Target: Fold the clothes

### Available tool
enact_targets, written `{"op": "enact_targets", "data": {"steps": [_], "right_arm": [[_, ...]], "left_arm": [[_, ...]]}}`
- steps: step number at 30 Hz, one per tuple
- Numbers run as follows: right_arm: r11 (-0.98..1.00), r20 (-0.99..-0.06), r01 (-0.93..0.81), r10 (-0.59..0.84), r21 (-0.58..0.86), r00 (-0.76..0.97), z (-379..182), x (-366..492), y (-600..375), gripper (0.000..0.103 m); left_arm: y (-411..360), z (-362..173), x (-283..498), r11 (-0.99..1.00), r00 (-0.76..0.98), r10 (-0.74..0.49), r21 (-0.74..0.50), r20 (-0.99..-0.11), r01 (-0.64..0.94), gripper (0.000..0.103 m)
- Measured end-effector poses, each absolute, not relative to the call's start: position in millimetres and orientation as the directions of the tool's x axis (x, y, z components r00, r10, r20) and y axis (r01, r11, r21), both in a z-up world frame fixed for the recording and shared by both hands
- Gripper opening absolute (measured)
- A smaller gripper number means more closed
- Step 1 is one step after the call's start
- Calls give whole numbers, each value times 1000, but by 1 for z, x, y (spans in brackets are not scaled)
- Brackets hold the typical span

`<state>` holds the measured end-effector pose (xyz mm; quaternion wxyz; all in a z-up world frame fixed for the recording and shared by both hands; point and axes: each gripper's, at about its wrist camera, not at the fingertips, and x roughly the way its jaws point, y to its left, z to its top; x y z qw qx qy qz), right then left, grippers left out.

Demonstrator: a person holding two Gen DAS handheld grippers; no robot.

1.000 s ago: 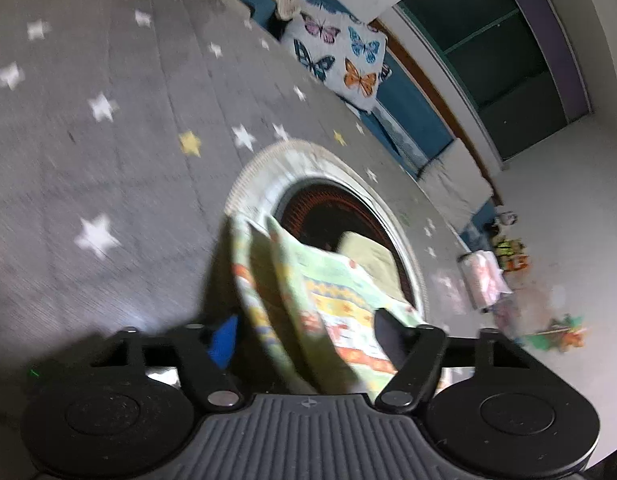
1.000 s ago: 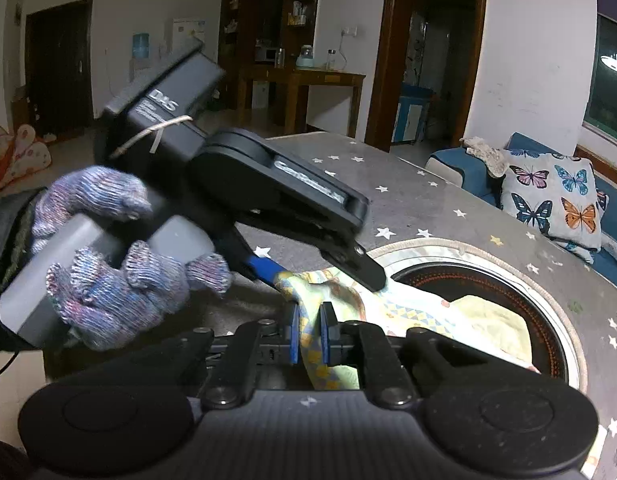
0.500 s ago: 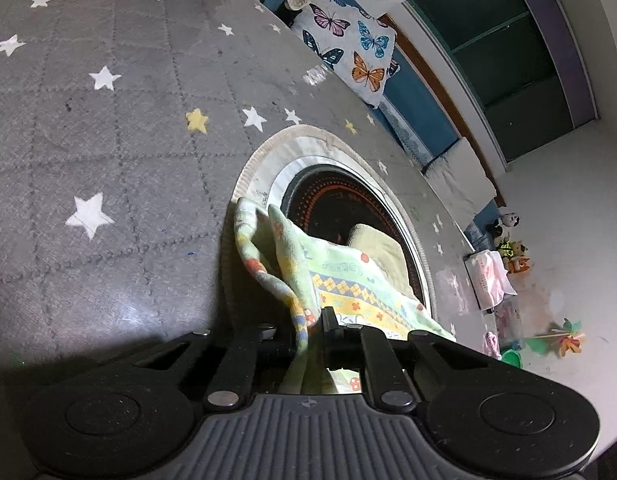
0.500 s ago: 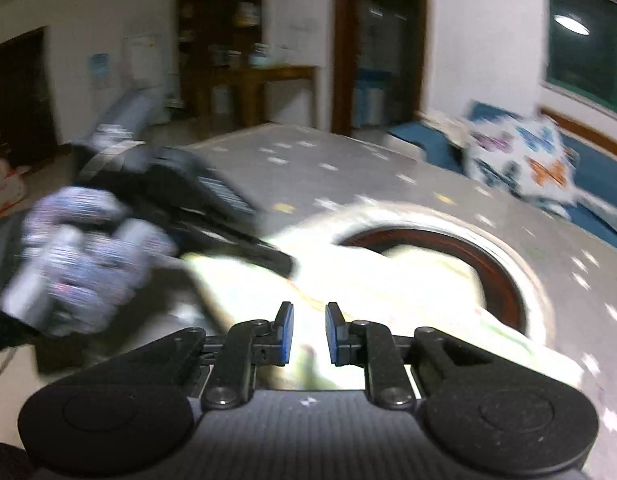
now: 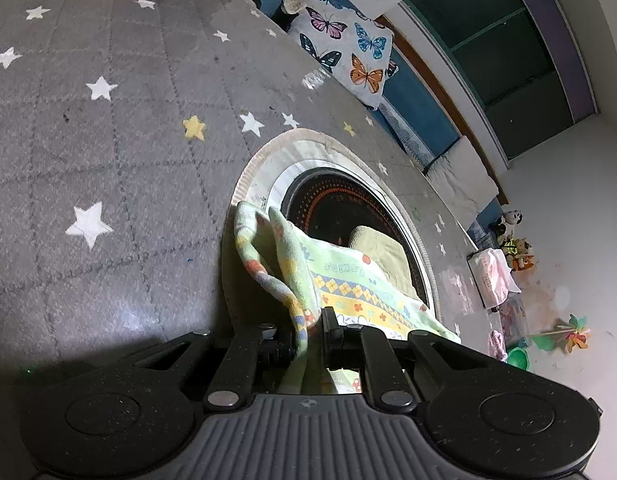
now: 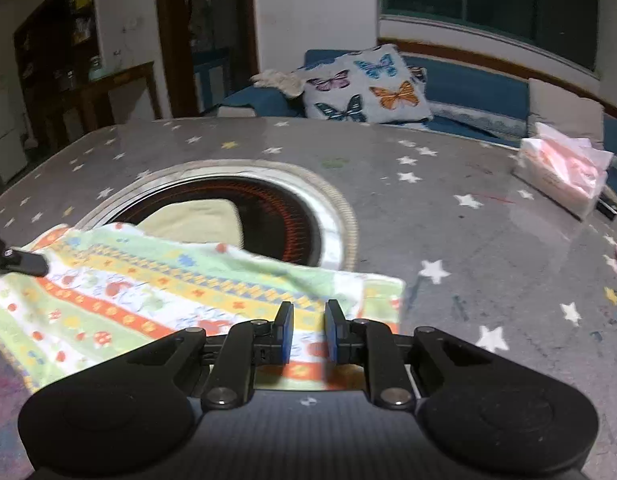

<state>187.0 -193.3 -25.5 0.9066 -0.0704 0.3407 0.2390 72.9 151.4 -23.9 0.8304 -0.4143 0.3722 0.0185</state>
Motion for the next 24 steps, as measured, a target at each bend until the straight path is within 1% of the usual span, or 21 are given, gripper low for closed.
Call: {"op": "enact_targets", "data": {"steps": [1,2,3,5,11,13,14,17,24], "right_arm": [[884,-651,-467,375,35,661,-27,189,-196,17],[891,-650,-452,364,34,667,-28,191,-199,19],[899,-649,-437,353,34,674,-29,194,-201,31],[912,-645,-408,330,31,689,-32,198,-206,42],[923,-647,-370,349,111,677,-35,204,-217,43],[921,-647,-368,358,126,673,-35,203,-218,36],[916,-648,-376,373,142,664,-35,202,-218,27],[908,-646,-386,394,162,654,-32,199,-215,10],[907,-585,-383,409,175,701,-11,183,-230,7]], "left_arm": [[151,-24,73,658,722,-277,-672,-634,-339,12],[151,-24,73,661,722,-276,-671,-635,-338,12],[151,-23,73,664,722,-274,-668,-636,-336,12],[150,-23,74,671,722,-270,-662,-637,-334,12],[147,-19,75,694,724,-259,-644,-639,-321,12],[144,-15,76,707,728,-253,-635,-637,-310,12],[142,-12,76,715,730,-251,-630,-636,-303,12],[135,-1,78,740,740,-247,-615,-626,-274,12],[105,36,94,807,755,-259,-565,-603,-174,10]]}}
